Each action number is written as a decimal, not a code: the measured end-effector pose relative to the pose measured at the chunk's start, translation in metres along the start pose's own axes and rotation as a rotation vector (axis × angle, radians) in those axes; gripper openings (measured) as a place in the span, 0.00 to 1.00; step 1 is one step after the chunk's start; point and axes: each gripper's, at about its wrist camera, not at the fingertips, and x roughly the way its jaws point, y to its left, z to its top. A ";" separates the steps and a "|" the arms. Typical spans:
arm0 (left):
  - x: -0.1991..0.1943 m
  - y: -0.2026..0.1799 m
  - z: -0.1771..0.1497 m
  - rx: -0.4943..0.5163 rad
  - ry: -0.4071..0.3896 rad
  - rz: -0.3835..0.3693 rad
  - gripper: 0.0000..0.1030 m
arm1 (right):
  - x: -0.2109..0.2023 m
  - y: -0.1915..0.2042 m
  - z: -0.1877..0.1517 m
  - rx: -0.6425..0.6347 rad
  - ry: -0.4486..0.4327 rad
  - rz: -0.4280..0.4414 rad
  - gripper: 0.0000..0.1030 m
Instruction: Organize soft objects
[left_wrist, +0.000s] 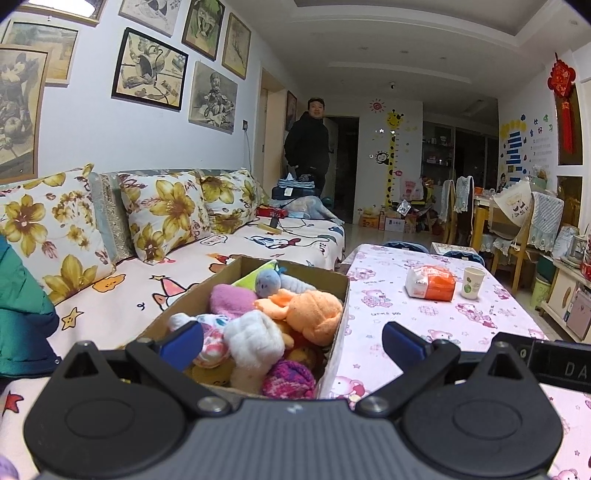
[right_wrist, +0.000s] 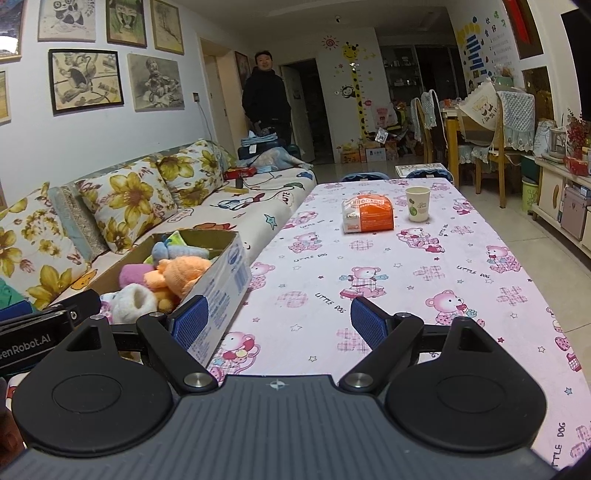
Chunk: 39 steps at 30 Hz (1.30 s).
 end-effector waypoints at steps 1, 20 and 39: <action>-0.003 0.001 0.000 -0.004 -0.001 0.002 0.99 | -0.001 0.001 -0.001 -0.006 -0.002 0.001 1.00; -0.018 0.006 -0.006 -0.017 0.009 0.013 0.99 | -0.005 0.003 -0.005 -0.058 -0.014 0.018 1.00; 0.008 -0.019 -0.021 0.015 0.043 -0.024 0.99 | 0.001 -0.021 -0.007 0.007 -0.005 -0.027 1.00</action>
